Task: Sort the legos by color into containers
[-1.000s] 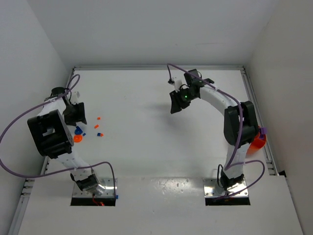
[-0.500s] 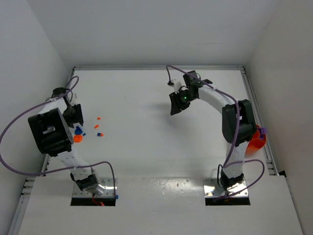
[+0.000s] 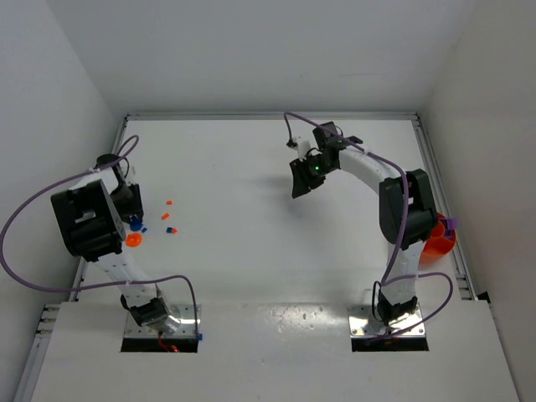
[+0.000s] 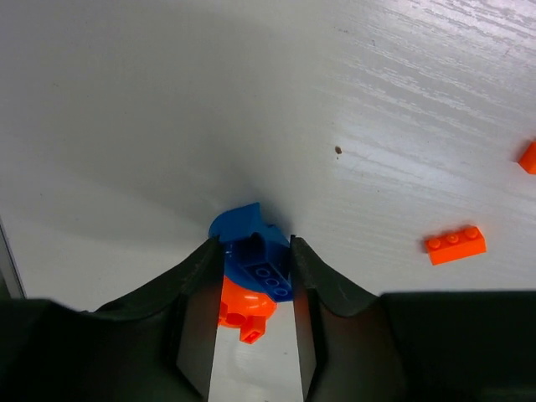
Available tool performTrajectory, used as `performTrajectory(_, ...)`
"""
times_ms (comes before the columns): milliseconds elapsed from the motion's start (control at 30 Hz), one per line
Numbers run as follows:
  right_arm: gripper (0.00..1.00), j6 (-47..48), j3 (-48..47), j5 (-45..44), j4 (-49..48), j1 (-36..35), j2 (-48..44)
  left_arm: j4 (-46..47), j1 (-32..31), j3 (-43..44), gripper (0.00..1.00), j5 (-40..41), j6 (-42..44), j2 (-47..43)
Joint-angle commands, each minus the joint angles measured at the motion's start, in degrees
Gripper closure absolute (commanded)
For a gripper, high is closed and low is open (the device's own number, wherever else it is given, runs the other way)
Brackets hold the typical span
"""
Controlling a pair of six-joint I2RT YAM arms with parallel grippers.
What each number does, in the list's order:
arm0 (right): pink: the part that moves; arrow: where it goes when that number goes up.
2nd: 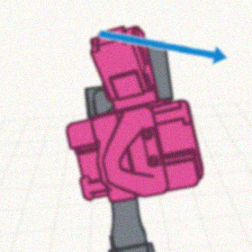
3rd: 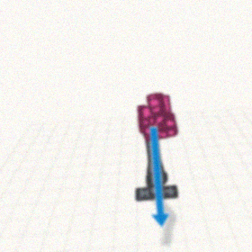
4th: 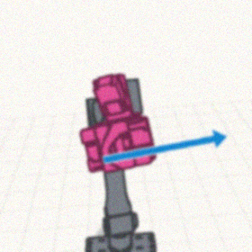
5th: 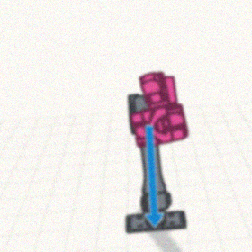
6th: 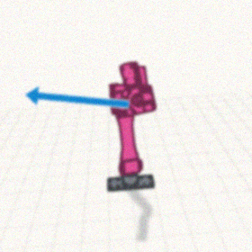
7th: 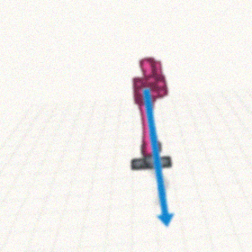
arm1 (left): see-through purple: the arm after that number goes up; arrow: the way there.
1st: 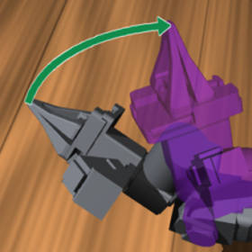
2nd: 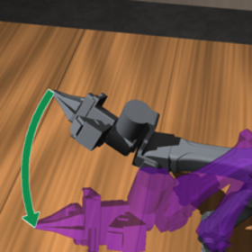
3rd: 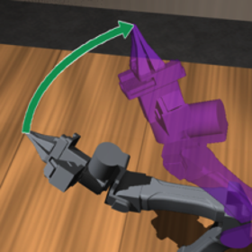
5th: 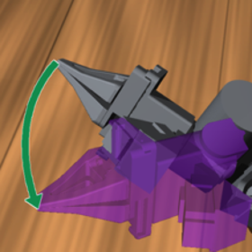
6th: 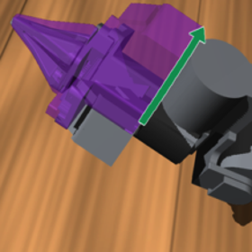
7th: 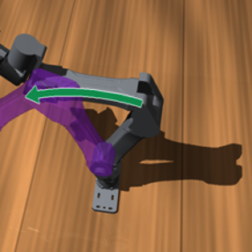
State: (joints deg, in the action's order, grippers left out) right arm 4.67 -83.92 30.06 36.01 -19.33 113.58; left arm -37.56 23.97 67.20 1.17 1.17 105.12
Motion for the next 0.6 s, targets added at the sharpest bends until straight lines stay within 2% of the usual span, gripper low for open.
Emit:
performTrajectory(0, 0.61, -0.2, -2.1, 0.7, -1.4, -0.5, -0.3, 0.7, -0.4, 0.4, 0.61, -0.5, -0.6, 0.8)
performTrajectory(133, 0.61, -0.2, -2.1, 0.7, -1.4, -0.5, -0.3, 0.7, -0.4, 0.4, 0.77, -2.7, -0.1, 0.8)
performTrajectory(333, 0.61, -0.7, -1.5, 5.1, -1.4, -0.5, -0.9, 0.2, -0.9, 0.4, 0.94, -9.0, 0.9, -0.8)
performTrajectory(467, 0.63, -2.6, -0.2, 11.1, -3.7, -0.5, -2.3, -1.0, -0.9, 1.4, 0.97, -14.6, 2.3, -4.4)
performTrajectory(567, 0.63, -5.5, 1.6, 17.7, -7.7, -0.5, -4.4, -2.6, -0.9, 3.0, 0.99, -22.1, 3.6, -8.3)
